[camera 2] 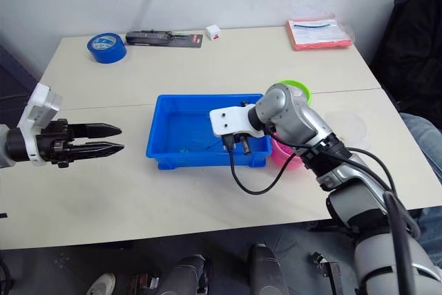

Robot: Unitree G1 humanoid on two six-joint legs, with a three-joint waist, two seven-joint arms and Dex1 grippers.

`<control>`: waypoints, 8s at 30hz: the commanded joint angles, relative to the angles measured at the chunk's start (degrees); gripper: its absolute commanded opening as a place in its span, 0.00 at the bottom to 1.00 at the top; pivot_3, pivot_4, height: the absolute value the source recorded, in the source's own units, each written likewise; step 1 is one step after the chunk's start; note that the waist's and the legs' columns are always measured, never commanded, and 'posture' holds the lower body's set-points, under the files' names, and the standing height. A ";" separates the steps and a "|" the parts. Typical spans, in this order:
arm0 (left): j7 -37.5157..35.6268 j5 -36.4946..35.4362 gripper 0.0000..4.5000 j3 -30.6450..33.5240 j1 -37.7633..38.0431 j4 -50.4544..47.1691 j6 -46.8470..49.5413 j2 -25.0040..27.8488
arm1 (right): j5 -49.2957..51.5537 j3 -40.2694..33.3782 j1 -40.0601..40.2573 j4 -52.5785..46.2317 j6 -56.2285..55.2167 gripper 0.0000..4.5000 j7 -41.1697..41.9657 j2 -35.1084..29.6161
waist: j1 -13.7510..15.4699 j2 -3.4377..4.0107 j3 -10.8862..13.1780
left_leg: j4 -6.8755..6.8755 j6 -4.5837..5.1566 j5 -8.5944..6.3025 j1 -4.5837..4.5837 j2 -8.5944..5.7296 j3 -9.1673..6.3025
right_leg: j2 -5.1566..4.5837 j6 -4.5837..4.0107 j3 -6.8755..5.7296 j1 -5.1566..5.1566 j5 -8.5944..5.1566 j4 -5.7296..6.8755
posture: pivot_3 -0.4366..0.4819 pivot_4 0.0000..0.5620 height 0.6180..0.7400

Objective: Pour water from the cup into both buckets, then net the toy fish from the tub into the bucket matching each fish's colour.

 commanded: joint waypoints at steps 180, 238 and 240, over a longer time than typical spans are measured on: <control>-4.69 14.53 0.62 -16.76 -32.10 32.61 -30.29 -21.45 | -58.01 -32.26 51.49 -32.16 -13.89 0.18 -65.96 -27.83 | 0.77 0.00 0.00 | 0.17 0.01 -0.01 0.02 -0.17 0.21 | 0.25 -0.01 -0.07 -0.04 0.00 0.22 | 0.48 0.27 0.98; -6.84 18.21 0.62 -31.52 -7.57 -1.25 -23.92 -15.42 | 28.11 -11.74 37.78 -30.83 13.74 0.18 -10.44 -7.82 | 1.02 0.00 -0.01 | 0.26 0.02 -0.03 -0.02 -0.09 -0.15 | 0.00 -0.01 0.10 0.08 0.00 0.11 | 0.48 0.27 0.98; -6.53 18.88 0.62 -32.35 -7.51 -1.29 -23.90 -15.96 | 26.26 -10.40 37.40 -28.66 12.03 0.18 -11.04 -6.07 | 1.06 0.00 -0.01 | 0.26 0.02 -0.03 -0.01 -0.09 -0.15 | 0.01 -0.01 0.09 0.08 0.00 0.11 | 0.48 0.27 0.98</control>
